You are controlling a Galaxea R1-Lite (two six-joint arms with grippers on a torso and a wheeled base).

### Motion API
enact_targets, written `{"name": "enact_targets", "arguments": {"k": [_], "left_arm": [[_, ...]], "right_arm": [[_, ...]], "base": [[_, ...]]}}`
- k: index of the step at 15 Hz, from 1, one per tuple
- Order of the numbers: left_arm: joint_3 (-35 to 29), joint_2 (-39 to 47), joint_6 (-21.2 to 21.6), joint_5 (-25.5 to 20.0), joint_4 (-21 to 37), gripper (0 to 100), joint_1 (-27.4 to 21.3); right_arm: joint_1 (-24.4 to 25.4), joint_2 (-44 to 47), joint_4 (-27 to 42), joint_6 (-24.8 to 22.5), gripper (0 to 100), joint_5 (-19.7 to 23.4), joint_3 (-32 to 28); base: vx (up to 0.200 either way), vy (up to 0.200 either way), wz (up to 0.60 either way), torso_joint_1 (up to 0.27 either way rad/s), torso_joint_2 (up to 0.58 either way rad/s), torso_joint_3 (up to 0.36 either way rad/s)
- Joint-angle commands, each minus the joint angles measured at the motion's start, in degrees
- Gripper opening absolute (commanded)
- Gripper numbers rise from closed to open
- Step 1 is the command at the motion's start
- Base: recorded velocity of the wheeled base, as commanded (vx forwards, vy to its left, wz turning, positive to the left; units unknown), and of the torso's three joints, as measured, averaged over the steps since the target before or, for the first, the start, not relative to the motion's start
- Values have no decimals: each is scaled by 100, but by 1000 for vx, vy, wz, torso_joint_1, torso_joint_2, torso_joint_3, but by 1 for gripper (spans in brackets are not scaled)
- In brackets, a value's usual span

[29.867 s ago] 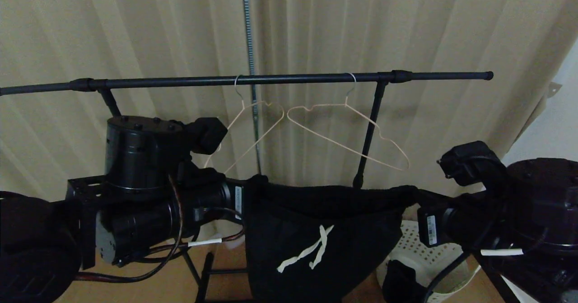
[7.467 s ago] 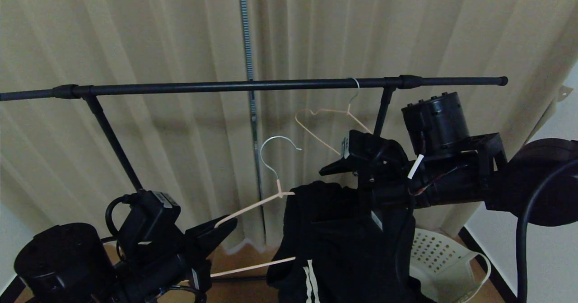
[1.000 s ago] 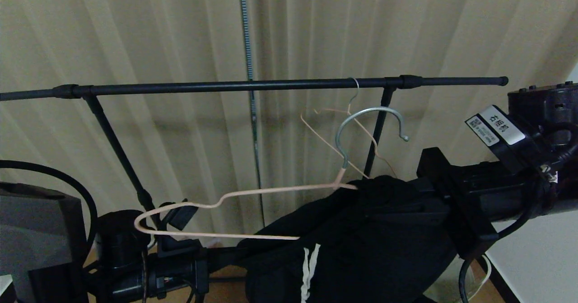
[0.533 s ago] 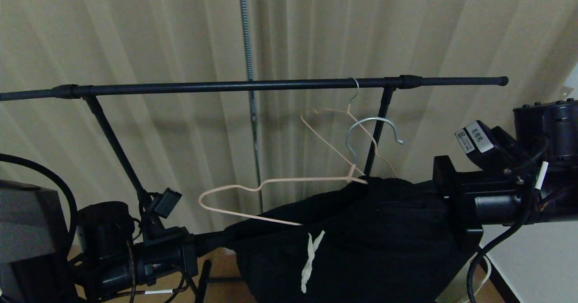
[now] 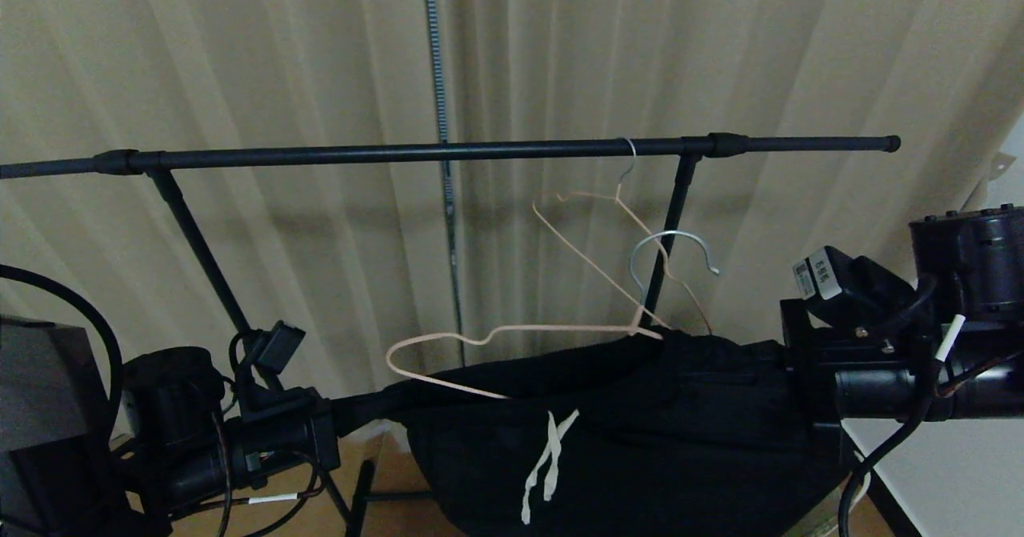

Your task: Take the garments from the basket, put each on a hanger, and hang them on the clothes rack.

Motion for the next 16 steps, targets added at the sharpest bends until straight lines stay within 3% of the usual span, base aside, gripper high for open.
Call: {"name": "enact_targets", "arguments": {"k": [1,4,9,16], "left_arm": [[-4,-11,1,4,-6,0,9],[-4,-20,1,4,-6,0,9],[23,-143,18,4,-6,0,0],[23,-160,89,4,-6,0,35]], "right_arm": [[57,30,5,-60,0,-173,110],[154,56,13,-95,0,-428,251],[514,338,13,-95,0,-1307,435],[558,513,-4,-148,0,-1694,708]], "base": [[0,0,0,0,0,0],[0,0,0,0,0,0],[0,0,0,0,0,0],[0,0,0,0,0,0]]}}
